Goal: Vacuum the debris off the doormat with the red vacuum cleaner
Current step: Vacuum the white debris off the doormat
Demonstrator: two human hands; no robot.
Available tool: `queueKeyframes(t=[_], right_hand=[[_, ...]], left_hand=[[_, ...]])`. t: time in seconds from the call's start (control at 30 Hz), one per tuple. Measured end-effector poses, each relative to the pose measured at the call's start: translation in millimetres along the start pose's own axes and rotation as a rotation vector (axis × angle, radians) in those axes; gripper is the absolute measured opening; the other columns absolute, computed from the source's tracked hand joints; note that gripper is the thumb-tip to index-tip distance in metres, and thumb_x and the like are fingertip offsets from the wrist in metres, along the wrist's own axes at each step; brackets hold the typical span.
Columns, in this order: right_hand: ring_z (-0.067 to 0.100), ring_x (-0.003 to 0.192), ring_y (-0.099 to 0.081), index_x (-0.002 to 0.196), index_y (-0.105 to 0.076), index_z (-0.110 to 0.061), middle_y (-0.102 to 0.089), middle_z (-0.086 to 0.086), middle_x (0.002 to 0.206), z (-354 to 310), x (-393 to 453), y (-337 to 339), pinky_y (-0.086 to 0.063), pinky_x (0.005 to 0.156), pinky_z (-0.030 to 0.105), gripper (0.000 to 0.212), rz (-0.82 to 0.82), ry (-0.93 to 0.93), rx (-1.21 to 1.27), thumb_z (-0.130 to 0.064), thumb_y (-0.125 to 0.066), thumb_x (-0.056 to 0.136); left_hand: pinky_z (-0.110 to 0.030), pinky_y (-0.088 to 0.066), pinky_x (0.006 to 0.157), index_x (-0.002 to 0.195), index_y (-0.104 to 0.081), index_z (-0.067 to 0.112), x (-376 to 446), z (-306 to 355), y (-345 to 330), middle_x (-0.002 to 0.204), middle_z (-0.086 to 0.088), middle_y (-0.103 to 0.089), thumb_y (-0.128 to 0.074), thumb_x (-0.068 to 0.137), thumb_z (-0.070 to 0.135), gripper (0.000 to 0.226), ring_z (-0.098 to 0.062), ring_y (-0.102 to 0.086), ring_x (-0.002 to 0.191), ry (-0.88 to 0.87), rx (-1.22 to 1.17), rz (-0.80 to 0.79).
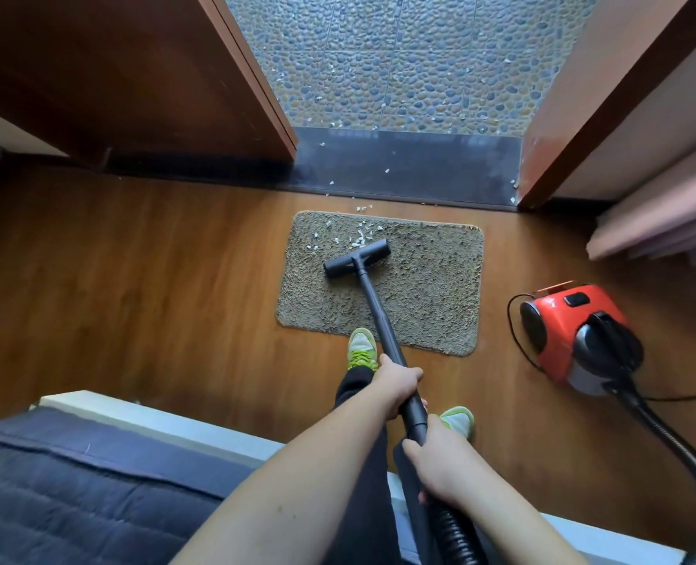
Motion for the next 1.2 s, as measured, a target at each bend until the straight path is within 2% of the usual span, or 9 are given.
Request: queueKeyframes(t=[0.13,0.3,0.43,0.57,0.67,0.73,0.9,1.03,1.2], right_hand=[[0.013,0.035,-0.058,0.121,-0.041,-0.006,-0.061,0.008,0.093,-22.3,13.7,4.2,-0.048,0.045,0.022,0.032,0.021,-0.015,-0.033,-0.025,-0.044,0.095],[0.010,0.025,-0.052,0.122,-0.041,-0.003,-0.061,0.014,0.099,-46.5,15.1,17.8,-0.027,0.026,0.012,0.031,-0.008,-0.012,0.010,-0.018,-0.044,0.095],[0.012,0.030,-0.057,0.118,-0.044,-0.004,-0.064,0.015,0.099,-43.4,8.9,20.3,-0.034,0.031,0.012,0.028,-0.018,-0.010,0.041,-0.019,-0.045,0.093],[0.017,0.039,-0.061,0.110,-0.044,-0.009,-0.064,0.011,0.083,-29.5,-7.4,19.7,-0.052,0.047,0.025,0.023,-0.039,-0.008,0.050,-0.022,-0.044,0.092],[0.015,0.039,-0.062,0.109,-0.045,-0.014,-0.065,0.011,0.091,-22.2,-17.8,20.1,-0.053,0.049,0.025,0.019,-0.041,-0.004,0.043,-0.025,-0.045,0.093],[0.013,0.039,-0.061,0.110,-0.044,-0.016,-0.065,0.010,0.093,-23.1,-18.4,21.4,-0.050,0.046,0.022,0.019,-0.038,-0.002,0.035,-0.026,-0.045,0.094],[0.016,0.041,-0.062,0.111,-0.044,-0.012,-0.064,0.010,0.090,-42.9,4.1,27.3,-0.049,0.046,0.023,0.022,-0.004,0.018,0.026,-0.026,-0.047,0.095],[0.020,0.045,-0.065,0.115,-0.044,-0.010,-0.068,0.013,0.090,-64.2,27.5,33.3,-0.049,0.046,0.023,0.028,0.024,0.018,0.041,-0.028,-0.048,0.094],[0.018,0.041,-0.063,0.119,-0.043,-0.010,-0.064,0.010,0.087,-81.0,43.7,42.1,-0.047,0.043,0.022,0.032,0.037,0.022,0.097,-0.028,-0.049,0.094]], left_hand=[[-0.029,-0.051,0.037,0.135,-0.023,0.012,3.9,18.7,12.1,0.107,-0.024,-0.054,-0.053,0.091,0.011,0.053,-0.024,-0.058,0.043,-0.035,0.048,0.024],[-0.029,-0.050,0.037,0.128,-0.027,0.010,3.7,39.3,22.2,0.106,-0.025,-0.053,-0.053,0.091,0.006,0.046,-0.026,-0.058,0.049,-0.050,0.075,0.047],[-0.031,-0.051,0.034,0.130,-0.025,0.011,-1.6,38.2,19.5,0.102,-0.022,-0.054,-0.053,0.091,0.006,0.049,-0.026,-0.058,0.048,-0.014,0.062,0.037],[-0.048,-0.061,0.058,0.127,-0.027,0.014,-4.9,22.2,10.3,0.114,-0.022,-0.059,-0.059,0.077,0.017,0.060,-0.033,-0.068,0.063,0.036,0.054,0.002],[-0.057,-0.059,0.070,0.125,-0.026,0.022,7.5,7.6,2.3,0.112,-0.020,-0.058,-0.059,0.064,0.026,0.070,-0.040,-0.071,0.083,0.037,0.069,0.013],[-0.059,-0.059,0.071,0.125,-0.026,0.024,4.9,9.4,2.3,0.108,-0.020,-0.057,-0.059,0.063,0.027,0.071,-0.041,-0.070,0.086,0.039,0.052,0.009],[-0.053,-0.060,0.063,0.124,-0.028,0.015,10.9,38.1,18.2,0.115,-0.025,-0.057,-0.059,0.078,0.017,0.055,-0.036,-0.068,0.064,0.019,-0.024,0.003],[-0.059,-0.058,0.075,0.122,-0.032,0.013,21.8,67.8,31.3,0.106,-0.019,-0.054,-0.063,0.076,0.019,0.056,-0.043,-0.069,0.091,-0.036,0.044,0.062],[-0.059,-0.059,0.073,0.126,-0.031,0.012,28.9,94.9,39.2,0.111,-0.018,-0.051,-0.065,0.074,0.021,0.062,-0.044,-0.068,0.095,-0.071,0.076,0.068]])
Point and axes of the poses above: each hand's wrist, its own x-axis towards the middle knuckle, its own y-axis out of the back of the hand, z = x × y, the point moved 1 cm from there along x, towards the middle knuckle
